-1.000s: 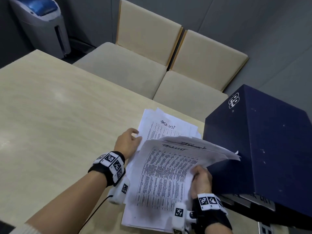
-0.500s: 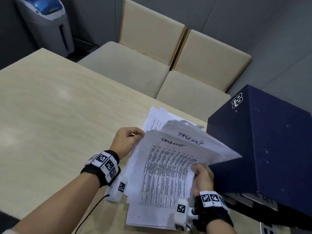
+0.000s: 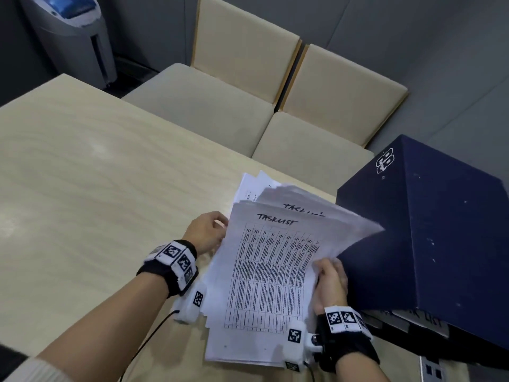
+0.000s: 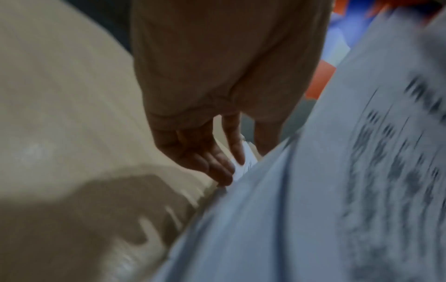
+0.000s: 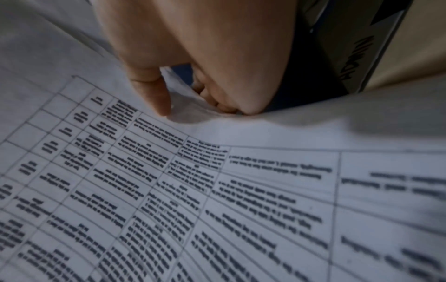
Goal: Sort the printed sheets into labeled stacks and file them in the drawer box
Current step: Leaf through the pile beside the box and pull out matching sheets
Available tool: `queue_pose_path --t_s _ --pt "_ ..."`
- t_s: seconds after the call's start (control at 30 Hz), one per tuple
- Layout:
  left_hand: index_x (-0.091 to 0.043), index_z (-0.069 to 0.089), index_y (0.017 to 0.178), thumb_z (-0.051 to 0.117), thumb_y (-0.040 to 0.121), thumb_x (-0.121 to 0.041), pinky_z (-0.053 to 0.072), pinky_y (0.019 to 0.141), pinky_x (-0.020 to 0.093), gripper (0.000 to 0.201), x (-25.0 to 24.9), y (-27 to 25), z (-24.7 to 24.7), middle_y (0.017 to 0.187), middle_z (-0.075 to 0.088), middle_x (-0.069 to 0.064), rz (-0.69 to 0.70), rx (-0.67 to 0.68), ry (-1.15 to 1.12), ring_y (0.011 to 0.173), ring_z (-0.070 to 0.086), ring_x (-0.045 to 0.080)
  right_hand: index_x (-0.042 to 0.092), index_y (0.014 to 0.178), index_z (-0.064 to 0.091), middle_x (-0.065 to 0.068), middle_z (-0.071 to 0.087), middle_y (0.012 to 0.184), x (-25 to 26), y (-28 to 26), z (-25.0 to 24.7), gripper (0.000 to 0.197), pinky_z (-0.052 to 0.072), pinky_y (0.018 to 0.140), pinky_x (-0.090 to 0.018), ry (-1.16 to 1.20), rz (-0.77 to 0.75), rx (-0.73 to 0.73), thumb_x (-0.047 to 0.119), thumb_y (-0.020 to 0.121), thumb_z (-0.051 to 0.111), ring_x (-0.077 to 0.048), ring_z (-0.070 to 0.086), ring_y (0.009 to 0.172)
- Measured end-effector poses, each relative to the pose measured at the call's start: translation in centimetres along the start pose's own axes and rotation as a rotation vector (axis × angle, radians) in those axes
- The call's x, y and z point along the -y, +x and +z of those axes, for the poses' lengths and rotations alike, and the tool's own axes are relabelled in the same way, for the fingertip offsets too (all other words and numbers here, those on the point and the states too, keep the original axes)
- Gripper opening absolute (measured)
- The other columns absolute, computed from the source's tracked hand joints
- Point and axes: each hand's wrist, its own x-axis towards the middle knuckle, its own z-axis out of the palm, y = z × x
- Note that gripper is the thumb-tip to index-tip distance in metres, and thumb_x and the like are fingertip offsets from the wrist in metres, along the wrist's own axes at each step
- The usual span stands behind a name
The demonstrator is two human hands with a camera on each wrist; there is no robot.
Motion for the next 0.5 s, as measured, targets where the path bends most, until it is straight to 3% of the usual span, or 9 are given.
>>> queue_pose_path --t_s 0.07,0.13,0.2,0.27,0.33,0.4,0.5 --pt "-0.023 0.061 0.082 0.061 0.089 -0.014 0.041 0.056 0.024 0.011 0.3 0.4 0.4 0.084 0.068 0.0 -0.001 -0.007 0.343 0.072 0.061 0.02 0.015 0.068 0.046 0.003 0.05 0.061 0.0 0.0 -0.2 0.032 0.043 0.062 -0.023 0.024 0.02 0.03 -0.014 0.081 0.045 -0.012 0.049 0.061" --pt "-0.022 0.053 0.086 0.056 0.091 -0.016 0.038 0.061 0.028 0.009 0.5 0.6 0.9 0.088 0.063 0.002 0.002 -0.06 0.509 0.074 0.055 0.023 0.012 0.065 0.044 0.005 0.052 0.055 0.3 0.1 -0.4 0.033 0.046 0.054 -0.019 0.03 0.045 0.065 -0.017 0.08 0.041 -0.009 0.051 0.054" --pt "-0.014 0.045 0.093 0.053 0.093 -0.017 0.037 0.063 0.032 0.009 0.3 0.5 1.2 0.085 0.055 0.006 0.002 -0.103 0.565 0.074 0.051 0.027 0.008 0.063 0.041 0.005 0.049 0.049 0.9 -0.3 -0.4 0.033 0.043 0.045 -0.013 0.015 0.074 0.08 -0.019 0.082 0.038 -0.005 0.049 0.044" --pt "-0.008 0.051 0.096 0.053 0.094 -0.021 0.041 0.064 0.034 0.013 0.2 0.5 1.2 0.087 0.058 0.011 0.004 -0.094 0.581 0.077 0.055 0.031 0.006 0.066 0.044 0.003 0.05 0.051 0.9 -0.1 -0.3 0.031 0.043 0.044 -0.013 0.01 0.087 0.072 -0.018 0.083 0.037 -0.005 0.051 0.043" --pt "-0.01 0.059 0.089 0.053 0.092 -0.019 0.044 0.065 0.033 0.011 0.1 0.4 1.2 0.085 0.062 0.012 0.034 -0.081 0.61 0.076 0.057 0.031 0.004 0.07 0.049 -0.003 0.05 0.059 0.6 0.2 -0.2 0.025 0.044 0.05 -0.019 -0.017 0.09 0.025 -0.016 0.083 0.041 -0.01 0.052 0.053" --pt "-0.011 0.058 0.077 0.053 0.09 -0.012 0.04 0.058 0.028 0.014 -0.2 0.2 0.9 0.072 0.055 0.008 0.064 -0.089 0.658 0.068 0.051 0.029 0.005 0.072 0.054 -0.007 0.051 0.069 0.3 0.3 0.0 0.023 0.043 0.058 -0.026 -0.023 0.102 -0.002 -0.012 0.084 0.046 -0.019 0.05 0.065" --pt "-0.013 0.057 0.07 0.057 0.09 -0.019 0.035 0.055 0.027 0.021 -1.0 -0.1 -0.1 0.06 0.046 0.001 0.091 -0.091 0.783 0.065 0.05 0.027 0.002 0.077 0.057 -0.009 0.058 0.069 0.7 0.2 0.2 0.021 0.048 0.051 -0.019 -0.037 0.118 0.007 -0.01 0.089 0.046 -0.02 0.056 0.062"
